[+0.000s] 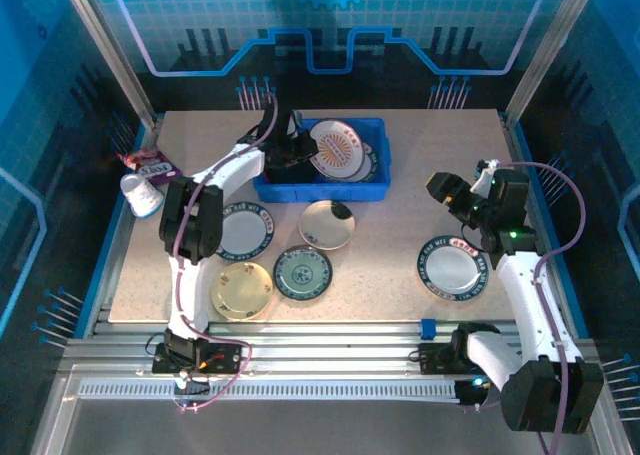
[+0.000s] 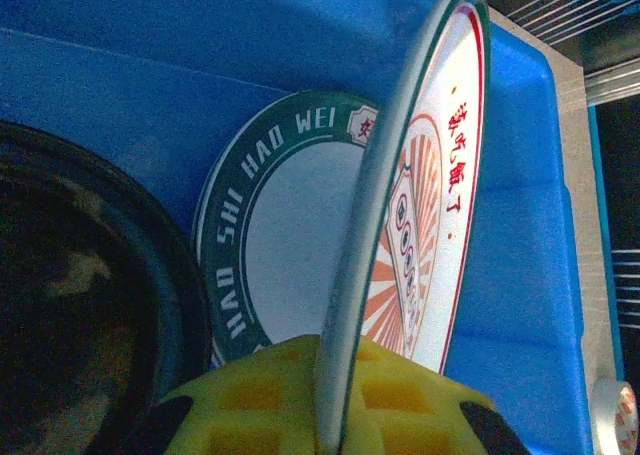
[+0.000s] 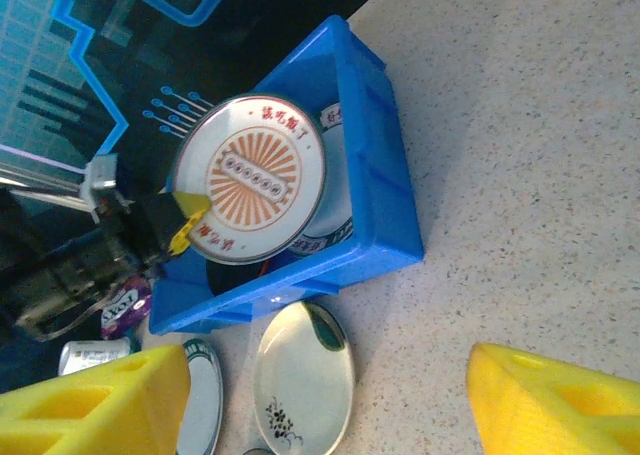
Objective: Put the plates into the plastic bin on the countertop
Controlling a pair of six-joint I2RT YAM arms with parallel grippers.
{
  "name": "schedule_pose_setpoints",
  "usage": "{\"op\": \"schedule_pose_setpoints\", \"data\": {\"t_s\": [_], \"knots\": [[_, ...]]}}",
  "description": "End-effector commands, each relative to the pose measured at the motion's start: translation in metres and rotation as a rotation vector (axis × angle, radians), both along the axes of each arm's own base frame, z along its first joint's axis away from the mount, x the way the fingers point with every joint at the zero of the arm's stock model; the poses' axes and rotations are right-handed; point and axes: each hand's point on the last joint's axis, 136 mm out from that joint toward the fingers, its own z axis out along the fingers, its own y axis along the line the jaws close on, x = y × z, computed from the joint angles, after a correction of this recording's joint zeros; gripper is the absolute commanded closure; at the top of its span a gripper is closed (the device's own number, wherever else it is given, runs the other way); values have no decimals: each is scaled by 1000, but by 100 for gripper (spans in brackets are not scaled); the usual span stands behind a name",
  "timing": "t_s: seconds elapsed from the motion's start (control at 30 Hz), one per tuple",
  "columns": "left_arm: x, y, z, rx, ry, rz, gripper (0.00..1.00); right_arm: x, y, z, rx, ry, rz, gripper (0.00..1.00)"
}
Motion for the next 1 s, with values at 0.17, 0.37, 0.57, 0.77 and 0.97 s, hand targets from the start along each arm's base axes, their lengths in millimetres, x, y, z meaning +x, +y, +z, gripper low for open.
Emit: {"op": "schedule_pose_setpoints", "data": {"t_s": [0.17, 0.37, 0.57, 0.77, 0.97], "knots": [[16, -21, 10, -121, -5, -17, 100, 2, 2, -3, 36, 4, 13, 26], [21, -24, 7, -122, 11, -19, 93, 1, 3, -9, 44, 17, 14, 26], [22, -24, 3, -97, 27, -25, 61, 1, 2, -9, 29, 20, 16, 26], [25, -21, 9, -64, 19, -25, 53, -2, -2, -12, -3, 33, 2, 26], [24, -19, 12, -27, 18, -29, 30, -4, -6, -8, -45, 32, -4, 26]]}}
